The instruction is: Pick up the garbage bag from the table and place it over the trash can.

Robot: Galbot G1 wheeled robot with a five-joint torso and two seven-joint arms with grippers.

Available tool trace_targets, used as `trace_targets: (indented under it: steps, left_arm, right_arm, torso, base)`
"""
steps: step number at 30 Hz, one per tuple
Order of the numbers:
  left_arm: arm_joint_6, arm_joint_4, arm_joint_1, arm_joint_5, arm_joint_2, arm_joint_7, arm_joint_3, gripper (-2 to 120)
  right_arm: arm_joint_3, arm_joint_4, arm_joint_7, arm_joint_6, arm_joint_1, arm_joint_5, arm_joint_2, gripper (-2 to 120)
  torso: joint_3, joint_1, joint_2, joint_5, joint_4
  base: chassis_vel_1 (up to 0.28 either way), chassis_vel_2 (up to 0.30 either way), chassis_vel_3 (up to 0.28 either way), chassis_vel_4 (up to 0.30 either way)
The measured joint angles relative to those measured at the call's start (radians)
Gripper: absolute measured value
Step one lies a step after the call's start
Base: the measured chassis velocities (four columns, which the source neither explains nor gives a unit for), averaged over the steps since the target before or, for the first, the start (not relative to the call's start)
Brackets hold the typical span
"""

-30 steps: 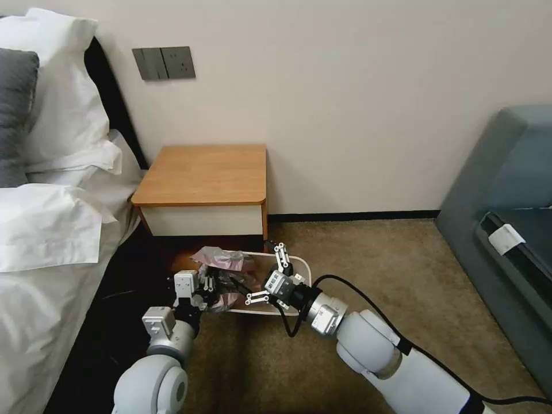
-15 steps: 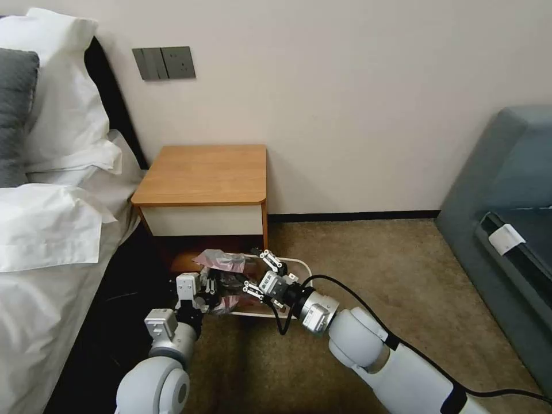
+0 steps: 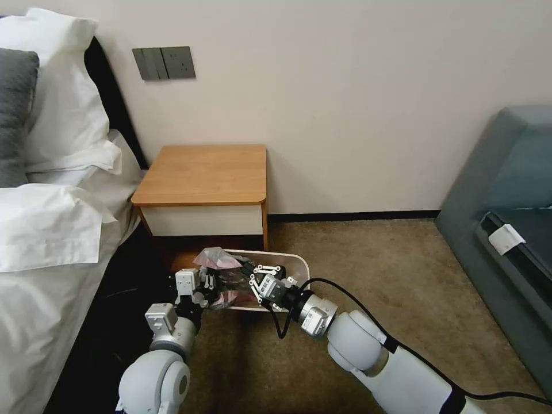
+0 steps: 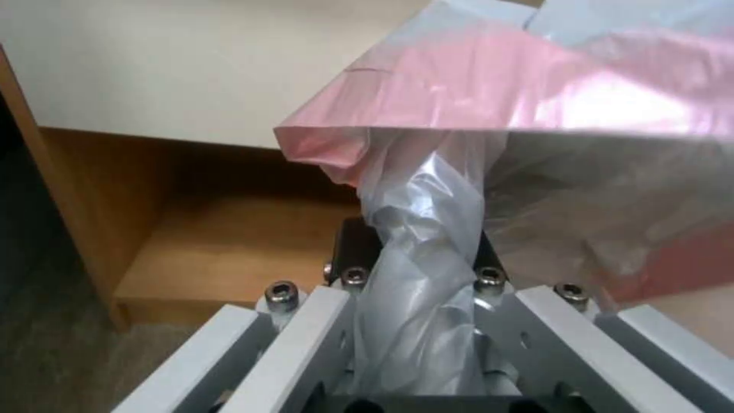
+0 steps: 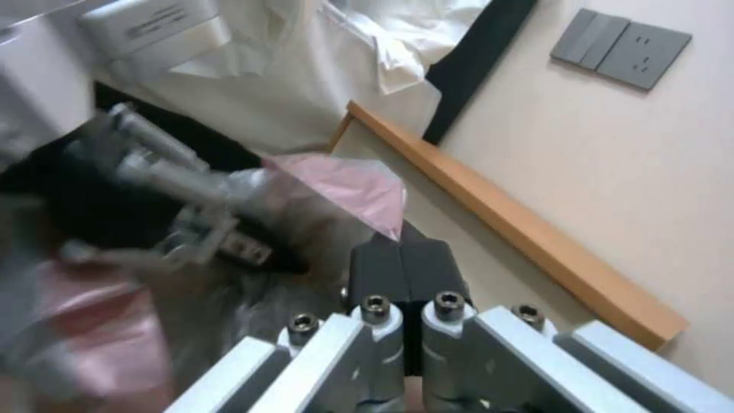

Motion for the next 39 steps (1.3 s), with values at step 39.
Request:
trace_targets:
  steps: [39]
  left_arm:
    - [-0.303,0.002,0.088,0.212,0.016,0.124,-0.012,8]
  right_arm:
    - [0.024,-0.175,0.006,-0.051,0.179,0.072,-0.043,0]
  torso:
    - [0.000,0.000,0.000,0.0000,0.0000]
  base:
    - [0.000,0.000,0.000,0.000]
